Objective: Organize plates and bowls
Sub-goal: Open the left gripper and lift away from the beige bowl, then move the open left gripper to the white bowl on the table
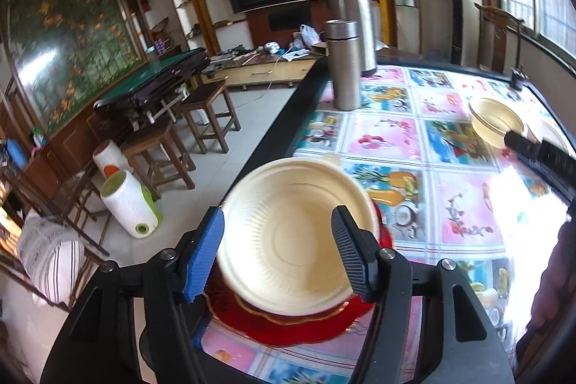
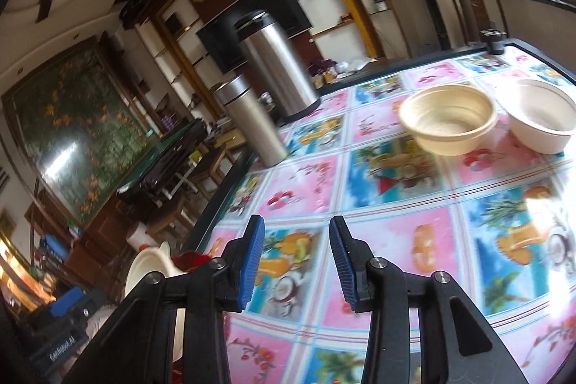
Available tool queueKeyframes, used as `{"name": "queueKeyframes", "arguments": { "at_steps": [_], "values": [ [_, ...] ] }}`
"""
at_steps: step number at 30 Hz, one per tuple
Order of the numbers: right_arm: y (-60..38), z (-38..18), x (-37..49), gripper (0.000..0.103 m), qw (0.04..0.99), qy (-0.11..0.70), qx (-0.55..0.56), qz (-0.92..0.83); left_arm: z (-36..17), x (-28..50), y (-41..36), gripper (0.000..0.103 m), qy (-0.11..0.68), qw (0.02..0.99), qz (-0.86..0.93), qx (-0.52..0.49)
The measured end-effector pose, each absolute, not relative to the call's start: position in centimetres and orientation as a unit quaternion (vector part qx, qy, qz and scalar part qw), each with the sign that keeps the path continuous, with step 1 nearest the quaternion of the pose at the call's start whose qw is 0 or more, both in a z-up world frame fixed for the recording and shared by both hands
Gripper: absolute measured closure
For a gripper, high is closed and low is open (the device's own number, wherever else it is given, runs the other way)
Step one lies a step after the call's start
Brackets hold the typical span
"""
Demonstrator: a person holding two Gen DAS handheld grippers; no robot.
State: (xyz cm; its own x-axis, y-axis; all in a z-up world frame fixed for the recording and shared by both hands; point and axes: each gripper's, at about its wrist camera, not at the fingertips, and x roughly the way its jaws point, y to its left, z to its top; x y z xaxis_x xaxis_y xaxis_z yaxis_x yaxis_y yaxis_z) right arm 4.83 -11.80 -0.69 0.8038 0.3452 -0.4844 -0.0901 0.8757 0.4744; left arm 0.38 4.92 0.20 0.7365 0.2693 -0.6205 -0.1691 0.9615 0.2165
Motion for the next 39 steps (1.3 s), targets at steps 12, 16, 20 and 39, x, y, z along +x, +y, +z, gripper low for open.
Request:
{"name": "queueKeyframes", "arguments": {
  "at_steps": [12,16,20,39],
  "values": [
    [-20.4,-0.1,4.4,0.062,0.919,0.267,0.283,0.065,0.8,-0.5,-1.2,0.037,0.333,0.93,0.082,0.13],
    [-22.8,0.1,4.1,0.059,0.919,0.259,0.293,0.048,0.6,0.0,-5.1,0.035,0.34,0.928,0.038,0.151],
    [-25.5,0.1,3.6,0.058,0.92,0.248,0.302,0.024,0.1,1.2,-10.1,0.035,0.353,0.919,-0.021,0.177],
    [-46.0,-1.8,1.5,0.057,0.888,0.198,0.394,-0.134,-1.6,12.0,-23.5,0.035,0.487,0.857,-0.166,0.038]
  ]
}}
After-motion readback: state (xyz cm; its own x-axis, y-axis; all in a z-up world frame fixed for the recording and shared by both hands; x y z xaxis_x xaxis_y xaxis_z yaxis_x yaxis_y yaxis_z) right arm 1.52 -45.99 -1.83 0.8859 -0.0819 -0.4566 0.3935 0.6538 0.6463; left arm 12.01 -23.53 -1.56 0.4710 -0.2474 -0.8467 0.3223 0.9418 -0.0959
